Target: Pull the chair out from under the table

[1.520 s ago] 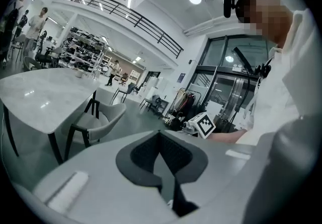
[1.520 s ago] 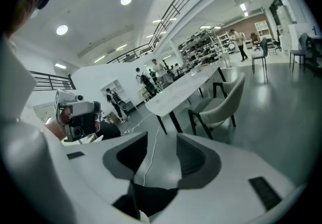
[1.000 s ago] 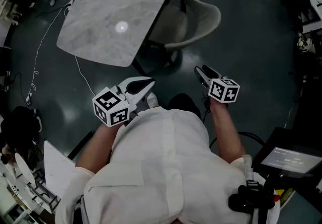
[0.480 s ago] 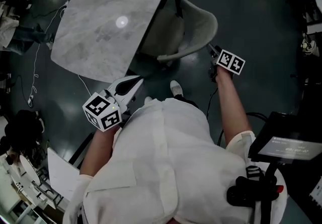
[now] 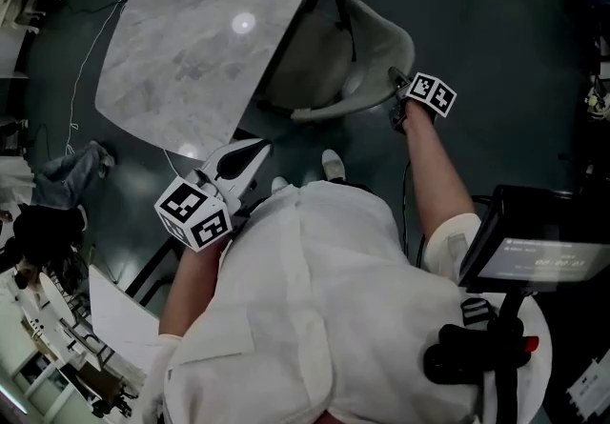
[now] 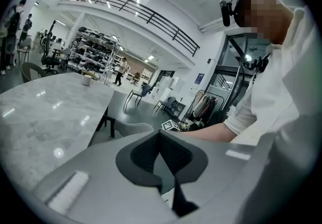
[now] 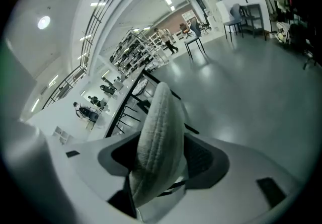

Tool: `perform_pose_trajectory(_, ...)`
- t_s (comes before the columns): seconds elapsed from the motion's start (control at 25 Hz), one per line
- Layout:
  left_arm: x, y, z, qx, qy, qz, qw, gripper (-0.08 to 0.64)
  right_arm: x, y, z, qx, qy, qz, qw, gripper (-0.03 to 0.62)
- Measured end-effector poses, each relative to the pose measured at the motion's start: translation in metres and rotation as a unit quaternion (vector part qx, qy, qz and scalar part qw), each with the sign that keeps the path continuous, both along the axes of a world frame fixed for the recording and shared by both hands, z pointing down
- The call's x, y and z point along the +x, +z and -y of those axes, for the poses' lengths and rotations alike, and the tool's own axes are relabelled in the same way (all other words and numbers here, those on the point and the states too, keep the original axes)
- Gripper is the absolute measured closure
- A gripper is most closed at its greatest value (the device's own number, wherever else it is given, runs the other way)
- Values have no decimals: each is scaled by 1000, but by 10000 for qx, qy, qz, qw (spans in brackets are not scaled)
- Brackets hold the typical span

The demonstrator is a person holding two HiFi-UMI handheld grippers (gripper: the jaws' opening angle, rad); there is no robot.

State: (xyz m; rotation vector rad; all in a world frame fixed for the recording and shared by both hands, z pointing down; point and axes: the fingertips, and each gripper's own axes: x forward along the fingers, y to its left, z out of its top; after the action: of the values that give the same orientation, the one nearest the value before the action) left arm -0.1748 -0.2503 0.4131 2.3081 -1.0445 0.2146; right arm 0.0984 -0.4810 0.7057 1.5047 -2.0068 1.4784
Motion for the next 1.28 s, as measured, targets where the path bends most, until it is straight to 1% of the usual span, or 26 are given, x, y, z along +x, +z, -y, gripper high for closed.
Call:
perform_pose_trajectory(0.32, -4, 3, 6, -82, -519, 166, 9985, 554, -16, 33, 14, -482, 56, 333, 9983, 357)
perform_pose_trajectory(0.4, -4, 3, 5, -39, -597, 186, 9980, 554, -17, 34, 15, -525, 13, 260, 9983, 364)
perform_pose_trajectory(0.52, -3, 1, 6, -22, -679, 209, 9975, 554, -11, 35, 12, -584, 20, -42, 9983, 430)
perform_pose_trajectory(0.64, -3, 1, 6, 5, -694, 226, 9973, 554, -10, 34, 11, -652, 175, -169, 9976, 468)
perform_pose_trajectory(0.8, 1, -4, 7, -22, -727, 218, 9971, 554, -8, 30, 10, -688, 325, -177, 9969, 486)
perform_pose_trajectory(1.0, 6, -7, 5, 46, -638, 212, 9977, 554, -8, 25, 10, -729, 415, -159, 9964, 491)
perform_pose_trajectory(1.28, 3, -11, 0, 49, -682, 244, 9974, 554, -5, 22, 7, -785, 516, -130, 9955, 495)
